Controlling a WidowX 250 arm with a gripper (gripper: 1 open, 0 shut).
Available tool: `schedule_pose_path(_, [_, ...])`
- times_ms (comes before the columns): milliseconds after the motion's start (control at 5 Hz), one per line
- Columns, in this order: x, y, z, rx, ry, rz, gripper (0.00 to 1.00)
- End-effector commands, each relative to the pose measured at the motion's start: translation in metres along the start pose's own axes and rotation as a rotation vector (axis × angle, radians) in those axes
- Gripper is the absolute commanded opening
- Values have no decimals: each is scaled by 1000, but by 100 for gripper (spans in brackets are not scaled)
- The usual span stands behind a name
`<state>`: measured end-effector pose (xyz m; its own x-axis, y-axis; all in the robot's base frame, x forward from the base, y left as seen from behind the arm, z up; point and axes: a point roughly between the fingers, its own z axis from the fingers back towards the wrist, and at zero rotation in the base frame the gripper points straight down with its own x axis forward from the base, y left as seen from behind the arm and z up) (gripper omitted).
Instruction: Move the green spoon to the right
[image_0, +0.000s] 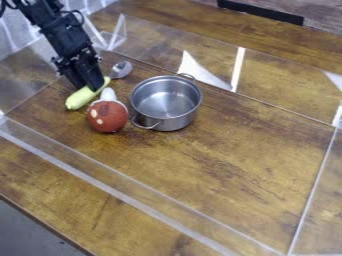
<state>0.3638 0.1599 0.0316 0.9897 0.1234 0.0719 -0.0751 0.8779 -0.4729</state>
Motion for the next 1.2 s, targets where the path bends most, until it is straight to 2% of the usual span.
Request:
schedule_pose_path(0, [8,-29,40,34,-76,42,0])
schedule_pose_path(400, [8,-47,62,27,-104,238,0])
schedule_pose_path(600, [5,-61,59,16,-121,325,0])
schedule_pose_path(800, [-4,-82,71,13,-122,341,0])
schedule_pose_path(1000, [-19,-111,70,9,-89,299,0])
